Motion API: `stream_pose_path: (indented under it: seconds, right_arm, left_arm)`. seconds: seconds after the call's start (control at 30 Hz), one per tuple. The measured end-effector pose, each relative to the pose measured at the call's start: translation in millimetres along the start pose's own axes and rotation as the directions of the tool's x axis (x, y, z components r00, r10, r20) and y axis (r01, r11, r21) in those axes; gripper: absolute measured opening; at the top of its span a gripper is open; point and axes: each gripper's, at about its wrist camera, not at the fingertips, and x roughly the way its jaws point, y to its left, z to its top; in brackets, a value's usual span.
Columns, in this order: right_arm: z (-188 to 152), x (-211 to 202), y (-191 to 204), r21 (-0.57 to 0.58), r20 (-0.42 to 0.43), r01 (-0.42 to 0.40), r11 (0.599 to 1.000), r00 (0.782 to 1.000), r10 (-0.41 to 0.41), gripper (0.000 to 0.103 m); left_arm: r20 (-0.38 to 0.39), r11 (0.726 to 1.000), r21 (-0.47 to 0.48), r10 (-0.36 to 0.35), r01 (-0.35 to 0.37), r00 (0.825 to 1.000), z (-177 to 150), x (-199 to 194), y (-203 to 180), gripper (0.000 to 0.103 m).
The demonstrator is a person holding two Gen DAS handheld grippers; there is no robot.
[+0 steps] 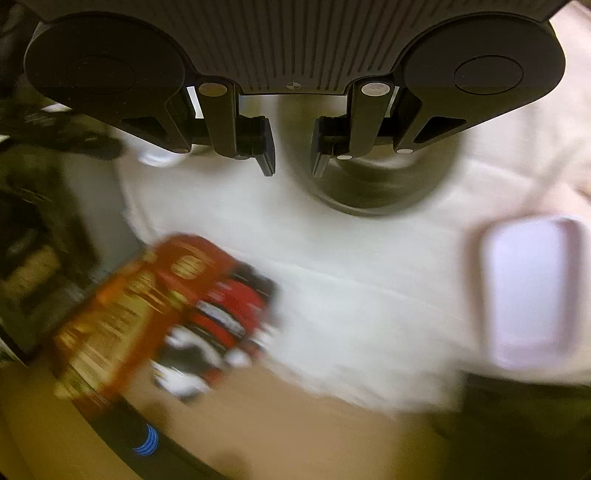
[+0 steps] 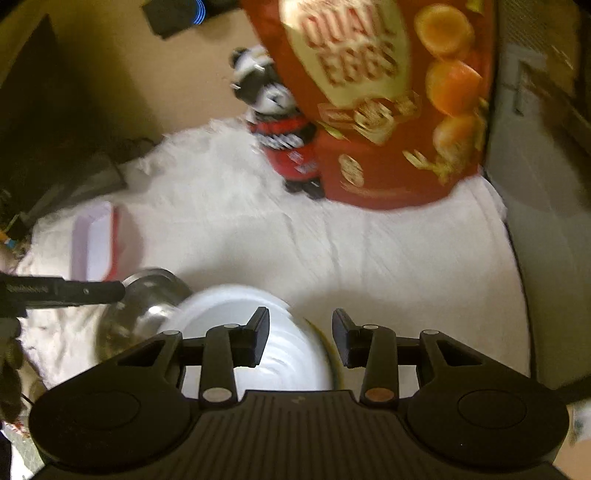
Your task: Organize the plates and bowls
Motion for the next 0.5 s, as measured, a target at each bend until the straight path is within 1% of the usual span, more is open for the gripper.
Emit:
stream_pose_path:
  seconds: [0.07, 0.13, 0.2, 0.27, 0.33, 0.43, 0.47, 0.5]
  right_arm:
    - [10, 3, 15, -0.027, -0.011, -0.037, 0.999, 0.999, 0.037, 0.038]
    - [21, 12, 33, -0.054, -0.049, -0.076, 0.996, 0.996, 0.074, 0.038]
    - [31, 28, 56, -0.082, -0.122, -0.127, 0.988, 0.986, 0.117, 0.038]
    - [40, 53, 79, -0.109, -0.222, -0.159, 0.981, 0.966, 0.132, 0.038]
    - [45, 76, 99, -0.144, -0.297, -0.149, 0.978, 0.95, 0.101, 0.038]
    - [53, 111, 129, -0.212, -0.373, -0.115, 0.97, 0.927, 0.028, 0.039]
    - [56, 123, 135, -0.219, -0.4, -0.107, 0.97, 0.916, 0.011, 0.039]
    - [57, 134, 142, -0.23, -0.423, -0.103, 0.968, 0.906, -0.004, 0.039]
  left_arm:
    - [0.025, 0.998, -0.007, 0.067, -0.067, 0.997, -2, -10, 19, 0.024]
    - [0.026, 0.993, -0.039, 0.114, -0.113, 0.993, -6, -14, 37, 0.024]
    - [0.011, 0.986, -0.072, 0.151, -0.15, 0.988, -12, -14, 53, 0.024]
    - [-0.013, 0.979, -0.108, 0.172, -0.173, 0.985, -20, -11, 65, 0.024]
    - [-0.041, 0.975, -0.14, 0.169, -0.173, 0.985, -28, -4, 72, 0.024]
    - [-0.06, 0.968, -0.175, 0.172, -0.18, 0.983, -39, 6, 78, 0.025]
    - [-0.062, 0.965, -0.178, 0.186, -0.194, 0.981, -42, 9, 79, 0.026]
    - [-0.064, 0.962, -0.183, 0.195, -0.204, 0.979, -47, 10, 84, 0.03]
